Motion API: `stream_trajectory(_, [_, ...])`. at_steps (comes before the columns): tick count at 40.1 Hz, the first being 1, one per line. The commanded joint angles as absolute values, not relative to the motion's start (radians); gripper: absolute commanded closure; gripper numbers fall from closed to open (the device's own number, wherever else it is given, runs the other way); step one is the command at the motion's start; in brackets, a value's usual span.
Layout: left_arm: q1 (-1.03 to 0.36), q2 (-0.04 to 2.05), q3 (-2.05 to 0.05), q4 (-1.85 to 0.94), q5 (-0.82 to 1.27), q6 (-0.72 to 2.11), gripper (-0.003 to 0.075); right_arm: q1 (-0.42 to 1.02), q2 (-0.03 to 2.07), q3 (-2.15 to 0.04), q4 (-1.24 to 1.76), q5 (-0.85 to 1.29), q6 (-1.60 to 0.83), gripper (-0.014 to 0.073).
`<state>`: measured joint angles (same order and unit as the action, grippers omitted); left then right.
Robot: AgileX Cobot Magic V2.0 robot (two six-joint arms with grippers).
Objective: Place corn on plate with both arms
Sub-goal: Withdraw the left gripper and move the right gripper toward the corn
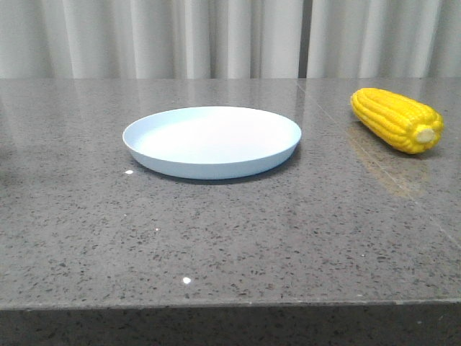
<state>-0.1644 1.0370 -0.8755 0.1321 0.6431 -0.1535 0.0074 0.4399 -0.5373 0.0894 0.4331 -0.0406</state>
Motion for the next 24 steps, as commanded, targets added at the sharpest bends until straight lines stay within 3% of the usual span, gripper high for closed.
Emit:
stream_trajectory(1, [-0.161, 0.900, -0.797, 0.136, 0.510, -0.167, 0.0741, 0.001, 0.451, -0.575, 0.091, 0.357, -0.047, -0.0041])
stream_trajectory(13, [-0.161, 0.470, -0.513, 0.136, 0.317, -0.165, 0.0741, 0.001, 0.451, -0.575, 0.091, 0.357, -0.047, -0.0041])
stream_trajectory(24, [-0.161, 0.199, -0.406, 0.136, 0.304, -0.165, 0.0741, 0.001, 0.451, -0.575, 0.091, 0.356, -0.047, -0.0041])
